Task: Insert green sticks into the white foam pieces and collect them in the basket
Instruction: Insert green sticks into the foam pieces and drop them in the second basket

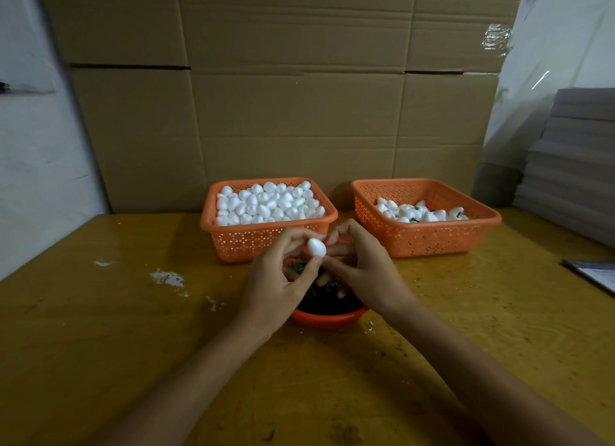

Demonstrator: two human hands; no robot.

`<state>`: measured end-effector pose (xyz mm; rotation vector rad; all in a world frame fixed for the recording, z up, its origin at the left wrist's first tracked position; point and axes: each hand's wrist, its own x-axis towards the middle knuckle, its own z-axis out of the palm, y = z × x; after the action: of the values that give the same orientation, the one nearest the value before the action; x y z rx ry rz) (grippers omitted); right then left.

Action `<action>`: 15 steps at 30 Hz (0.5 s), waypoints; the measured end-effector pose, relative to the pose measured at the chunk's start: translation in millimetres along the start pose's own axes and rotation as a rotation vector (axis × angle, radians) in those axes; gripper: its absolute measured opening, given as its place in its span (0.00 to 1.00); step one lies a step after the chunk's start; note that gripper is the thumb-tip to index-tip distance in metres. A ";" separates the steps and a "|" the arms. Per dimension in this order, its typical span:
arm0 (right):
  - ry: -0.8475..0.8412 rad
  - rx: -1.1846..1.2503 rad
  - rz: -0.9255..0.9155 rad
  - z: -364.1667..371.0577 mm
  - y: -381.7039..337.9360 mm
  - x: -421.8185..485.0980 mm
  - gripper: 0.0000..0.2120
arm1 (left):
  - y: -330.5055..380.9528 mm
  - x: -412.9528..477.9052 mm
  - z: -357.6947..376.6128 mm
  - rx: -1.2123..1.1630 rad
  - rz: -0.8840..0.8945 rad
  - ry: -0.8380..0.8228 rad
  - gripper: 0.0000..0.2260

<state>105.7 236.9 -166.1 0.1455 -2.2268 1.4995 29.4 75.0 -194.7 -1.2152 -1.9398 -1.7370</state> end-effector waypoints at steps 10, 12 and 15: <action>0.043 0.000 -0.053 -2.2 -3.5 1.2 0.10 | 3.8 -1.0 3.5 0.015 0.053 0.027 0.22; 0.134 -0.026 -0.106 -11.5 -8.8 4.0 0.09 | 2.5 -1.3 4.5 0.080 0.069 0.066 0.23; 0.466 -0.156 -0.198 -44.6 -16.8 8.3 0.09 | 1.2 -1.9 3.8 0.310 0.229 0.104 0.14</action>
<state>117.4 271.7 -134.5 -0.0310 -1.8804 1.1136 32.6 77.7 -196.1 -1.1568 -1.8424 -1.3033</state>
